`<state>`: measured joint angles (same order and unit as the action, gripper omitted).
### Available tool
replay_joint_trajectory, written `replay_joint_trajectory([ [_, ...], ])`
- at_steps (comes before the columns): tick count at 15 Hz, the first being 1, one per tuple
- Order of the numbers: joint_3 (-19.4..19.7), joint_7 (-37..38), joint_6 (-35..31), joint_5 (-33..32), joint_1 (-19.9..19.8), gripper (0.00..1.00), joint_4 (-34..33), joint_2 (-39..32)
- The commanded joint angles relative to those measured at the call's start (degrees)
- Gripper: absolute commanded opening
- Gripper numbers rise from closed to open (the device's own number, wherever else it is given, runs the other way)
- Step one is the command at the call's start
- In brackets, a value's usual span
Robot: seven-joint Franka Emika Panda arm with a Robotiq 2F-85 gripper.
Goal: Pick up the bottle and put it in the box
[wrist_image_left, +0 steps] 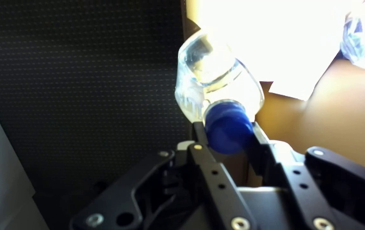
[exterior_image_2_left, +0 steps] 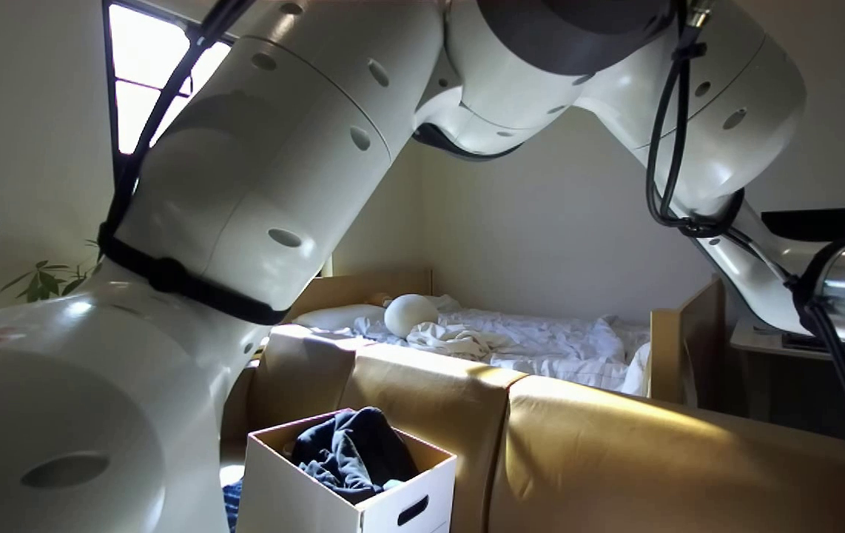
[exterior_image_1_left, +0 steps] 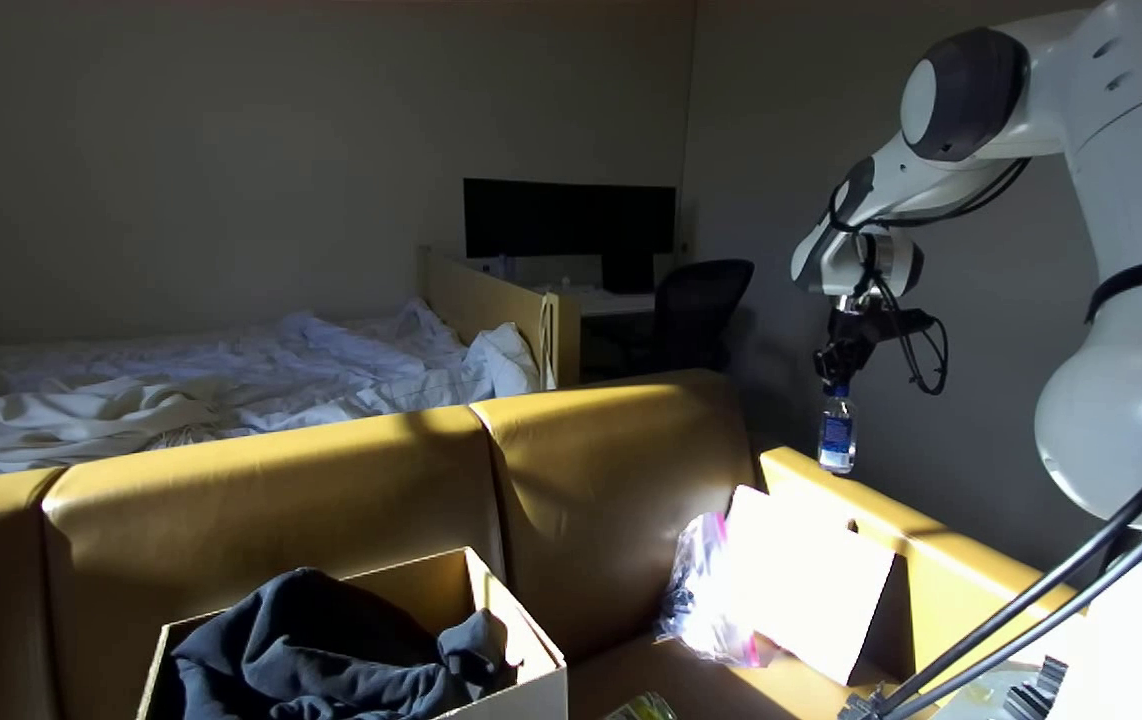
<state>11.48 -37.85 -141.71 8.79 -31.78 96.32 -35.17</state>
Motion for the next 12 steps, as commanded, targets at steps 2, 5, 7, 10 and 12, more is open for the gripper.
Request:
replay_joint_trajectory([
  [2,-3.4,-3.7,10.1,-0.5,-1.5,0.16,2.0,7.2],
  [5,-4.6,-4.7,22.9,1.3,0.0,0.15,2.7,13.1],
  [7,-5.2,-5.4,25.9,3.2,1.8,0.15,4.7,16.9],
  [10,-6.0,-5.7,25.8,5.9,6.3,0.15,12.2,24.2],
  [12,-6.2,-3.9,22.5,7.3,10.1,0.15,18.5,28.3],
])
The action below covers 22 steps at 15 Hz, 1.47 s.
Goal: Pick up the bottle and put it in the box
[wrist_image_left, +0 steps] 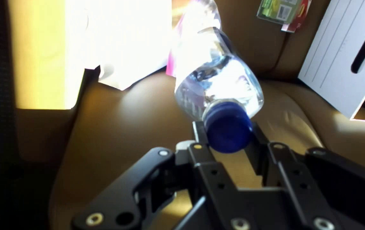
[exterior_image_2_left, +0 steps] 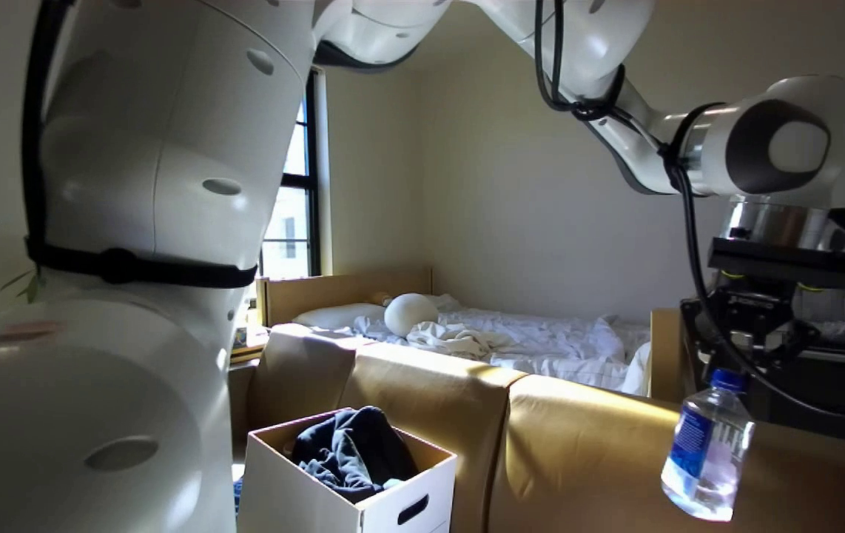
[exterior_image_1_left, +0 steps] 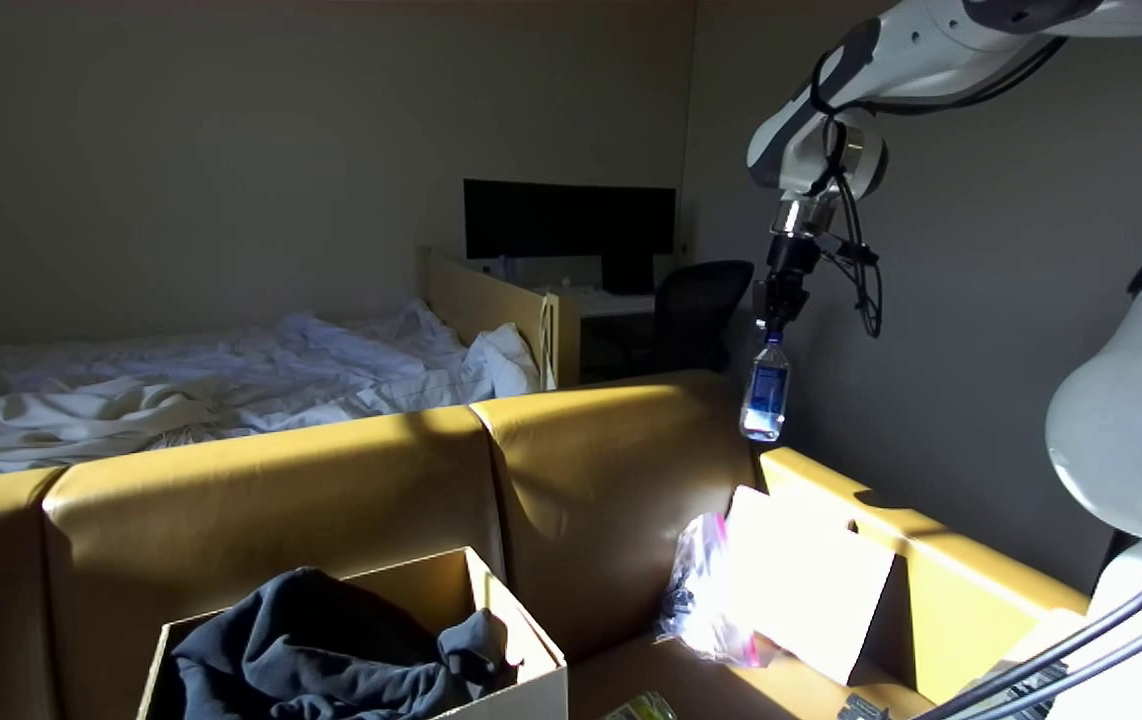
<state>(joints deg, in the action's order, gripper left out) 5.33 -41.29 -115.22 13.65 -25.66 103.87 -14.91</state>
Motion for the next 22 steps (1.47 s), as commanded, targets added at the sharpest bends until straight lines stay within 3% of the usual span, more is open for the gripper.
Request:
replay_joint_trajectory([
  [1,-0.3,0.9,-5.7,2.9,6.1,0.15,13.9,9.4],
  [7,-3.2,3.2,-21.9,7.6,17.0,0.15,29.2,12.7],
  [12,-10.4,5.4,-39.8,11.4,25.3,0.15,31.4,5.9],
  [15,-13.0,8.8,-39.5,2.3,28.5,0.15,28.2,1.8],
  [16,-13.9,7.3,-39.5,6.2,26.5,0.34,30.1,3.6],
  [21,-14.6,9.3,-39.5,2.5,27.4,0.34,28.1,1.1],
  [22,-14.9,10.0,-40.2,2.7,27.8,0.15,27.9,1.4],
])
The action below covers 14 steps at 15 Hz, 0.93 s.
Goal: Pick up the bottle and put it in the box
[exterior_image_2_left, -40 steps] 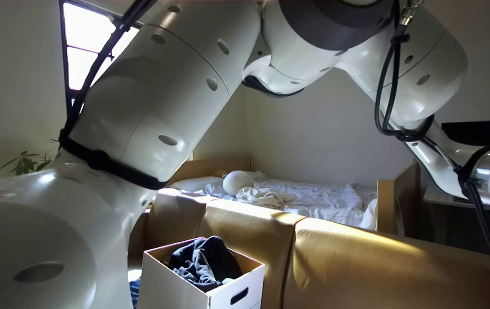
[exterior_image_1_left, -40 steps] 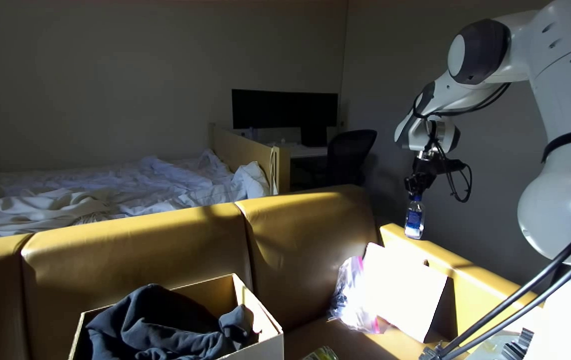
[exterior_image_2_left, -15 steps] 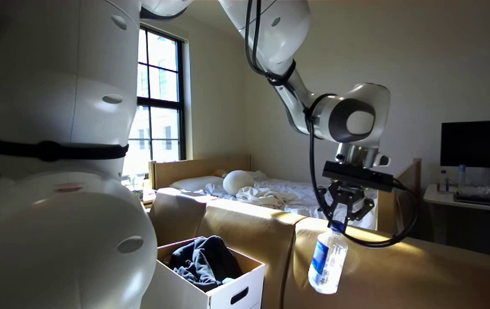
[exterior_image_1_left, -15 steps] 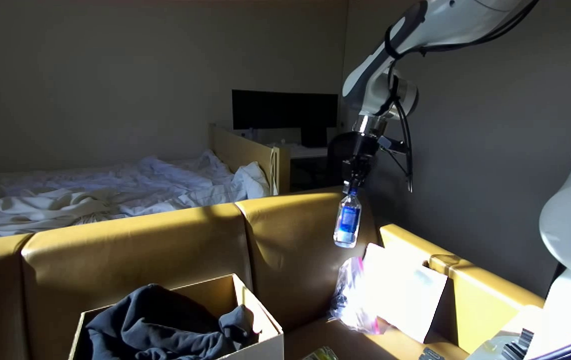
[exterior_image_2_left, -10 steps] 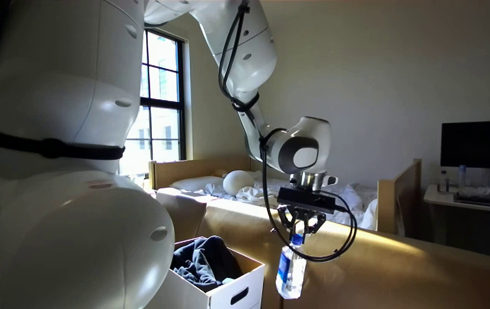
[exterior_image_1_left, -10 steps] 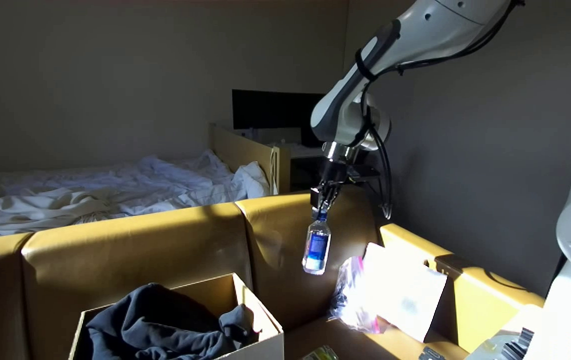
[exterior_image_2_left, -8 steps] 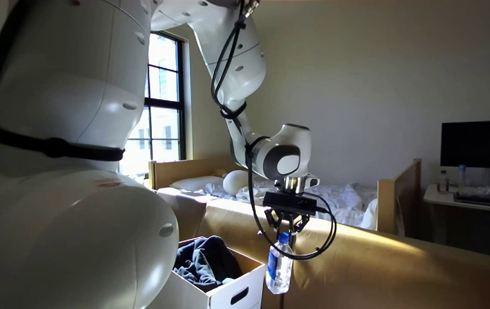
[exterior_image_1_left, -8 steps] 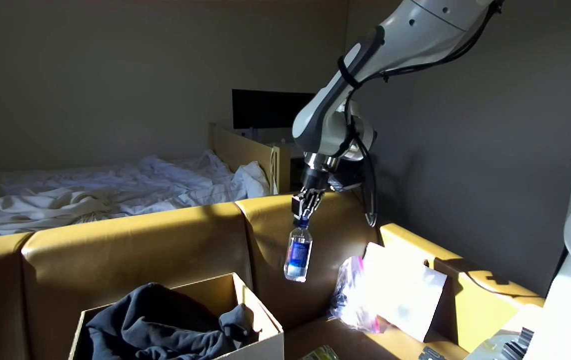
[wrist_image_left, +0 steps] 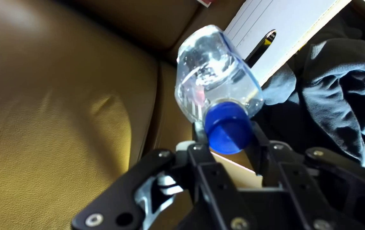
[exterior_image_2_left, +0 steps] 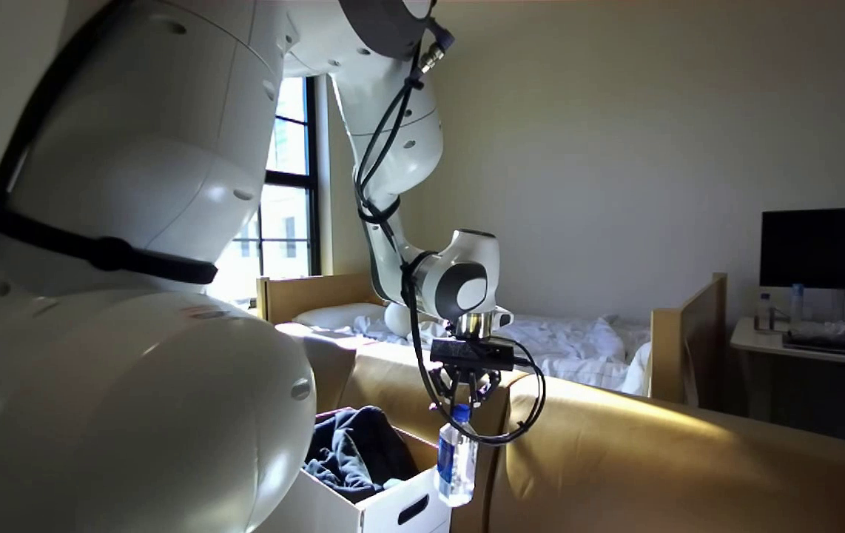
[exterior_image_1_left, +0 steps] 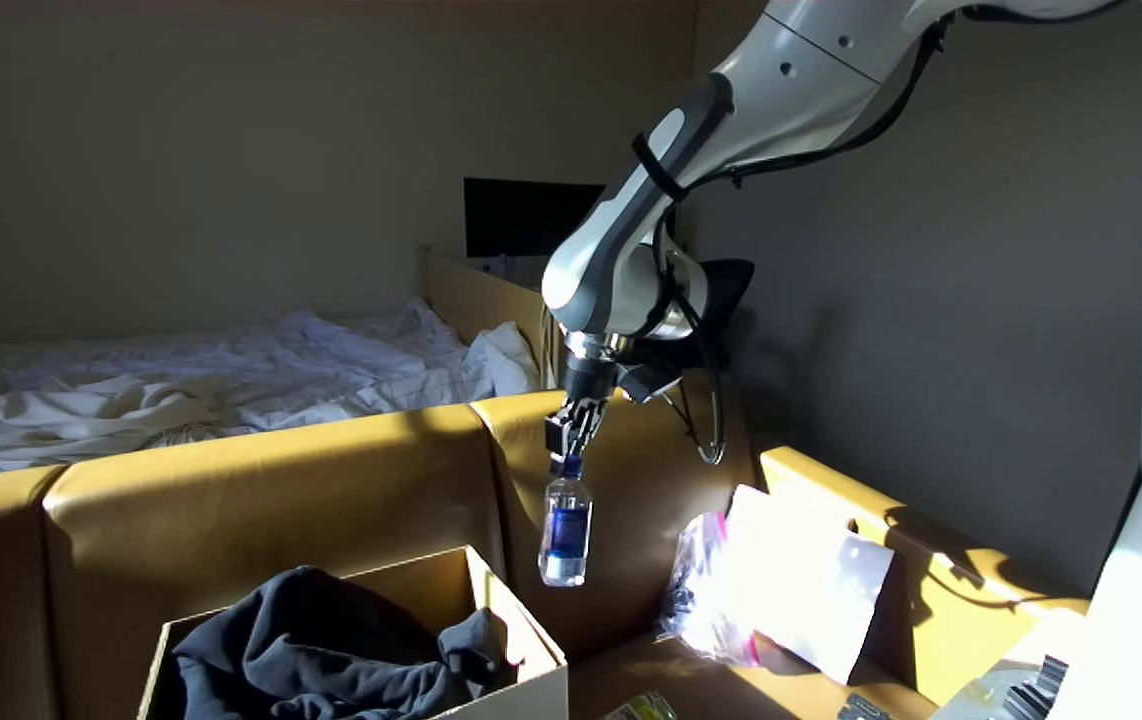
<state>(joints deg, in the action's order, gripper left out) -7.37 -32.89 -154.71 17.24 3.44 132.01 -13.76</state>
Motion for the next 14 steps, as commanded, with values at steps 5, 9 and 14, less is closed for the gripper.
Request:
replay_joint_trajectory([
  [5,-3.1,8.6,1.8,-10.5,3.1,0.16,-2.6,0.2],
  [9,-1.1,20.4,8.7,-24.5,8.6,0.15,-8.1,0.4],
  [14,-5.6,17.5,10.3,-21.1,8.8,0.15,-13.6,-3.9],
])
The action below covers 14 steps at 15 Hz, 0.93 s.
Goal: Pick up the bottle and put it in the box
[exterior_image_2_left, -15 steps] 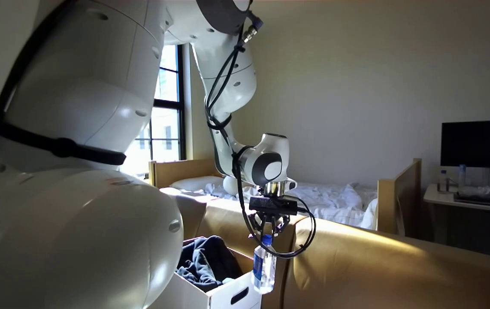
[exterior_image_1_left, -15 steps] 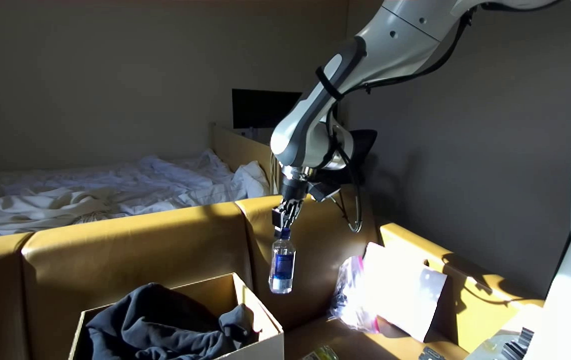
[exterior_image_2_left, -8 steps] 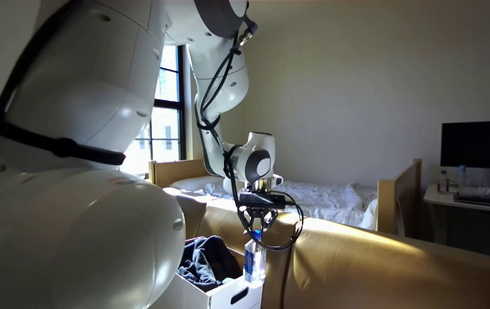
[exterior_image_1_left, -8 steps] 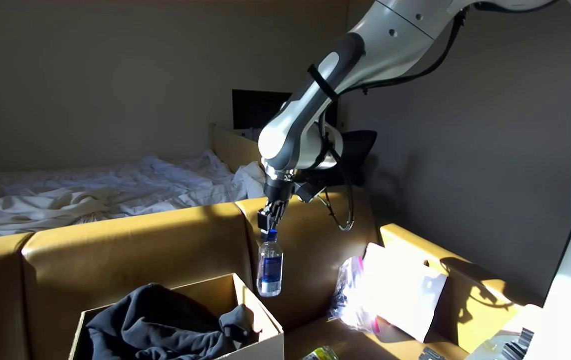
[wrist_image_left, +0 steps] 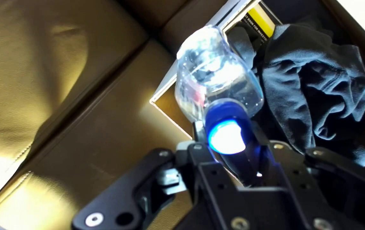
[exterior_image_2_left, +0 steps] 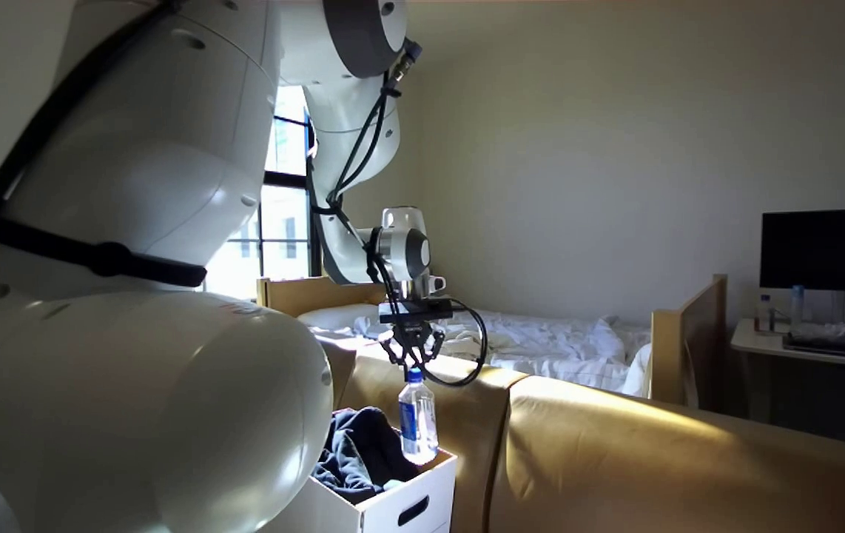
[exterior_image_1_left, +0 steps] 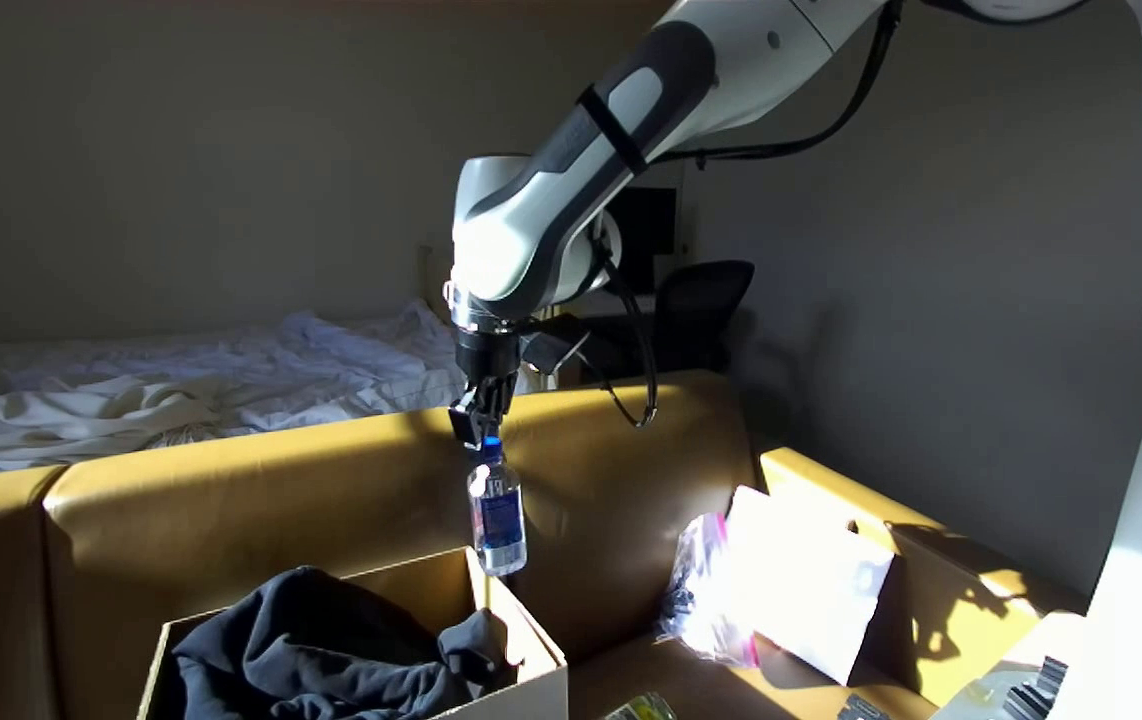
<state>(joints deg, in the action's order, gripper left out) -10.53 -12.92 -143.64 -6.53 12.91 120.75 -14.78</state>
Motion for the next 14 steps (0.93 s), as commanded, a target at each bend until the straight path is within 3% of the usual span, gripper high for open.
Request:
replay_joint_trajectory([
  [1,-3.7,-4.0,-1.7,4.6,-1.0,0.15,-2.8,-4.5],
  [6,-8.4,-9.8,-8.3,13.3,-4.3,0.15,-1.6,-10.0],
  [10,-12.4,-12.6,-16.3,19.8,-10.0,0.15,-0.2,-16.2],
  [14,-14.8,-11.6,-25.9,18.5,-13.2,0.15,1.3,-22.6],
])
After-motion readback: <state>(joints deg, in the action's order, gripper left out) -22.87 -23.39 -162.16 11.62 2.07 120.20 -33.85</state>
